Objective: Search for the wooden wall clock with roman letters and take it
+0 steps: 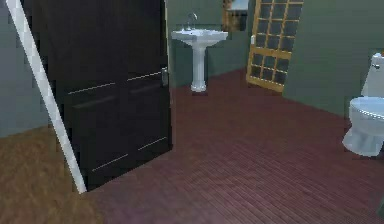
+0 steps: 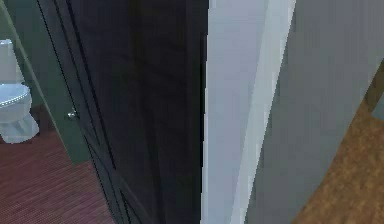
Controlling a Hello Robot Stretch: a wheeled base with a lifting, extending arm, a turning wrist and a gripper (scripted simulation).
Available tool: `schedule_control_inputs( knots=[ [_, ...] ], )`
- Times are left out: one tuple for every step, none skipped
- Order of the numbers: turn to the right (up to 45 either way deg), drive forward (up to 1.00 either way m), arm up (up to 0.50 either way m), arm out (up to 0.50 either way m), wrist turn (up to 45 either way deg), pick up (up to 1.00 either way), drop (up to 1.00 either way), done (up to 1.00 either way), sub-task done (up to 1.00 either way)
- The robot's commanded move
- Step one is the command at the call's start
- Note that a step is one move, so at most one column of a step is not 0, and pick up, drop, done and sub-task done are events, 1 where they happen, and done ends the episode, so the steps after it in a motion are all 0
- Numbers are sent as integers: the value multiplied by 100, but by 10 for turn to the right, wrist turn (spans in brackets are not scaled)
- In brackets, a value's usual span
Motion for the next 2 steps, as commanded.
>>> schedule_control_inputs(
  knots=[
    [150,0,0,0,0,0,0,0,0],
    [0,100,0,0,0,0,0,0,0]
  ],
)
